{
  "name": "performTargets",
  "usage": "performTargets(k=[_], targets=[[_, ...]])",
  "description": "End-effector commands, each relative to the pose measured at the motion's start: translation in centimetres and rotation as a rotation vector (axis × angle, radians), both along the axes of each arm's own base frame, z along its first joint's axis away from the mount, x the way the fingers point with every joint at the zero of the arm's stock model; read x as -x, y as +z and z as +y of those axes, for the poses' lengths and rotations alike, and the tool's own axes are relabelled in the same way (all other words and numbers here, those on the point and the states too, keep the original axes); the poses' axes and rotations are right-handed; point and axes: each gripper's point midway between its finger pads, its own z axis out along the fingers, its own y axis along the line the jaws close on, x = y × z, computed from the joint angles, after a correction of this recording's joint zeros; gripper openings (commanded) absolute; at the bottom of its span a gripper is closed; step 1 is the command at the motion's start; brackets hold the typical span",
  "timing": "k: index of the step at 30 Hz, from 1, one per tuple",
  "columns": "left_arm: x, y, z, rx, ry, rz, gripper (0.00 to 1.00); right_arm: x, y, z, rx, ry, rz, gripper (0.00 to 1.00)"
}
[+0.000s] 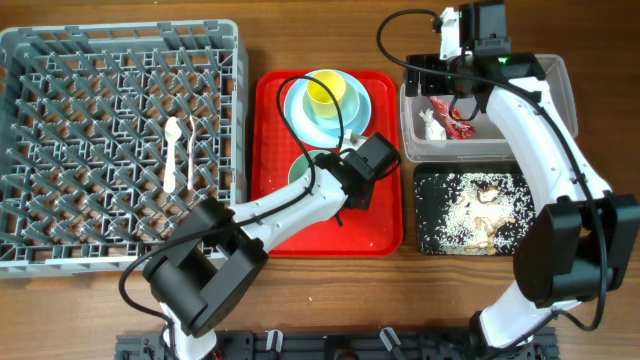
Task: Sort waste into correct bins and load items into the dishwasher rack
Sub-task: 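Carry the green bowl to the dish rack and place it upright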
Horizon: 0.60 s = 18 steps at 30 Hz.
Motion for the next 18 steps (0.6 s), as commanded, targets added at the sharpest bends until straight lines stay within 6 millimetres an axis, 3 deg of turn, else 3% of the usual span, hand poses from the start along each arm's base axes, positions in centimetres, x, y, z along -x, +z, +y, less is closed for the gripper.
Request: performTargets(k=[1,5,10,13,16,18], targets=[[0.1,1.6,-0.5,0.043,-0.005,-0.005,0.04,-0.1,-0.2,0.0,0.005,-0.007,0.003,1.0],[0.3,5.1,-1.2,0.187,-0.037,0.019,0.04,-0.1,-0.2,0.0,0.005,-0.007,0.003,1.0],[-1.2,11.4,0.8,0.436,-0.039,0.04,0.04,-0.1,-0.2,0.0,0.005,-0.006,0.003,1.0],[-3.3,15.2,3.8,0.58,-0.008,0.005,0.04,-0.1,-0.2,0.0,0.005,-0.007,0.003,1.0],[-7.1,19.6,9.1,0.743,0.04,-0.084,0.04,-0.1,-0.2,0.0,0.004,-0.007,0.002,1.0],[-8.3,21.9,10.8,0.868,-0.008,-0.119,0.04,-0.1,-0.2,0.0,0.004,-0.007,0.003,1.0]])
